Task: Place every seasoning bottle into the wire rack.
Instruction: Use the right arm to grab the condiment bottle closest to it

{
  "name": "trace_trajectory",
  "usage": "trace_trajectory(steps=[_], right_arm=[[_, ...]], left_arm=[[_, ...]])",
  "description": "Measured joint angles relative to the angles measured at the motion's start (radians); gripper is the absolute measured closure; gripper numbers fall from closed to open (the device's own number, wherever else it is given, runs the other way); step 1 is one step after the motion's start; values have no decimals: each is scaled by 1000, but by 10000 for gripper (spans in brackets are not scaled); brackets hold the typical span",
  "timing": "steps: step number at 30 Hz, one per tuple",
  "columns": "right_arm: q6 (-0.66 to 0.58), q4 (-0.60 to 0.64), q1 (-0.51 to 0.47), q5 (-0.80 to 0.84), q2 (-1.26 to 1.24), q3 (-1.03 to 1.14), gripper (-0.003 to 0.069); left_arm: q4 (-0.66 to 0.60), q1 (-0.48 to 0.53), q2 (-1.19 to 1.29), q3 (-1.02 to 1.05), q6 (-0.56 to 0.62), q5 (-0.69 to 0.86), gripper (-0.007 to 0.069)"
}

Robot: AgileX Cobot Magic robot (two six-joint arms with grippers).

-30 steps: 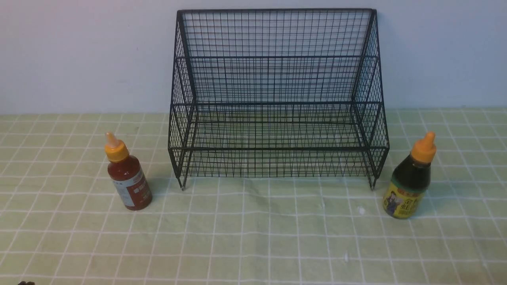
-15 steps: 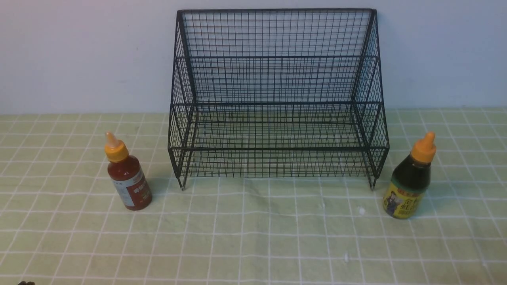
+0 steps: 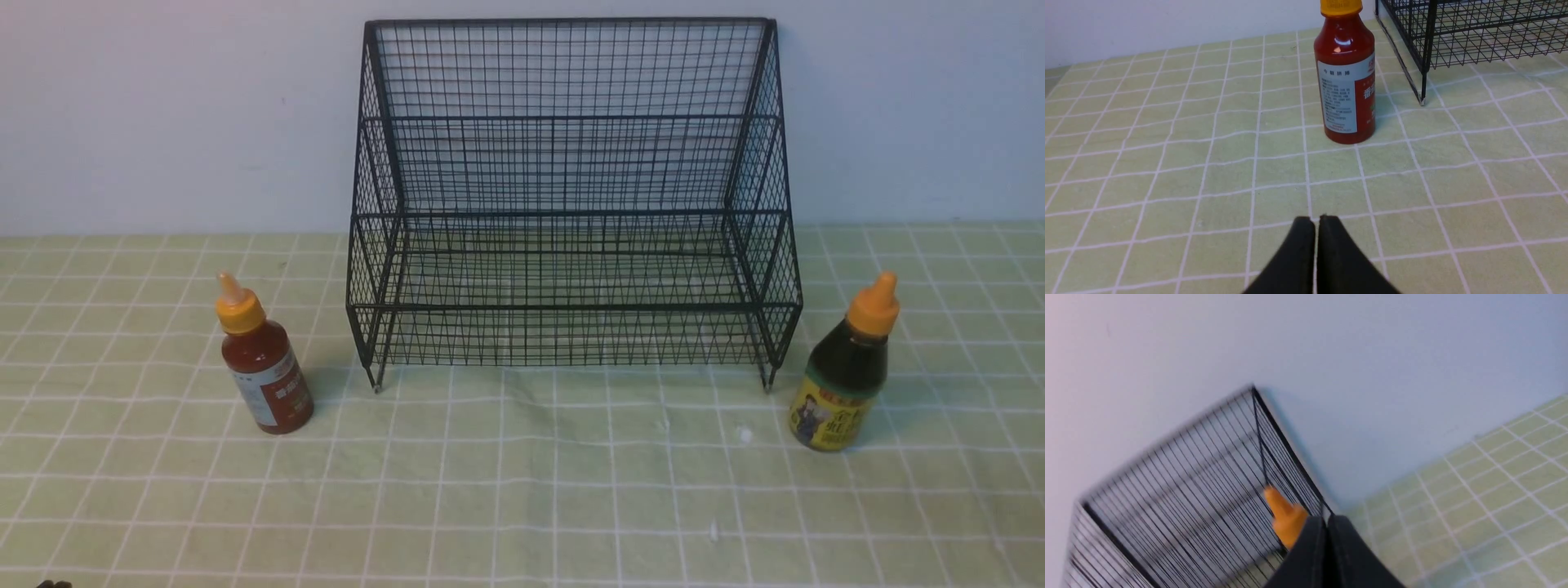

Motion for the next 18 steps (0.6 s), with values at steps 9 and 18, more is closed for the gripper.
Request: trace_trajectory(steps=[9, 18], right_arm=[[91, 243, 0, -145, 0, -5, 671], [-36, -94, 0, 298, 179, -498, 671]], left_arm=[[0, 0, 0, 0, 0, 0, 631], [0, 0, 0, 0, 0, 0, 631]])
